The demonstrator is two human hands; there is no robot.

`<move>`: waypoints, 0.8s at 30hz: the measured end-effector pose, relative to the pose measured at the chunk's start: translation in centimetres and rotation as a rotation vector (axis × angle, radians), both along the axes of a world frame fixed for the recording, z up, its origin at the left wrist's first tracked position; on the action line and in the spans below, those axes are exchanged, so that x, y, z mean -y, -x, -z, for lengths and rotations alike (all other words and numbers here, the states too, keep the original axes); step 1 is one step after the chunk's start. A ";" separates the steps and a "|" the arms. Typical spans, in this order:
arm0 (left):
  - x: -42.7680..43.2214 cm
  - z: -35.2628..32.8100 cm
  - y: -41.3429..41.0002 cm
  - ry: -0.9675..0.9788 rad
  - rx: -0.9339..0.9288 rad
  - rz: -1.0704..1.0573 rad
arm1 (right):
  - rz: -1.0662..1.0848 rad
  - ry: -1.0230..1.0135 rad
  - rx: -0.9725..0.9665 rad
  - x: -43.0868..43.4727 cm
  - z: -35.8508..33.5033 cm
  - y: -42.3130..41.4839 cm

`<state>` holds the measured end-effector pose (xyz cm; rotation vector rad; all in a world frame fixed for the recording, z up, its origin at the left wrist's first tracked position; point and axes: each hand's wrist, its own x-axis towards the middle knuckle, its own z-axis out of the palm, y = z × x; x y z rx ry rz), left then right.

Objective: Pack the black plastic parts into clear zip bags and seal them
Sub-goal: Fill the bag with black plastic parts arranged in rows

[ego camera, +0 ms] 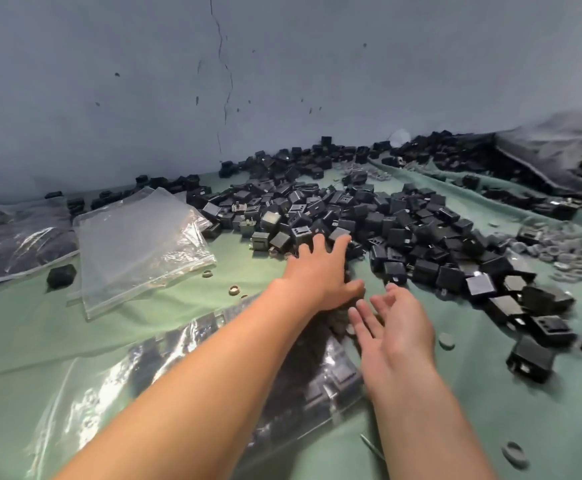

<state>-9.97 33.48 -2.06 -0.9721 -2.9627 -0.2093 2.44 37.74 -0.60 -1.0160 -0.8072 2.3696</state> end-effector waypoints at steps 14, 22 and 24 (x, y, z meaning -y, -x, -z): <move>-1.2 0.2 2.8 -0.047 0.001 -0.005 | -0.042 0.080 -0.014 -1.2 -0.9 1.1; -1.2 0.2 1.5 -0.056 -0.150 0.006 | -0.042 0.107 -0.029 -1.1 -0.3 -0.1; -1.0 -0.5 1.0 -0.088 -0.041 -0.021 | -0.035 0.119 -0.038 -0.9 -0.1 -0.4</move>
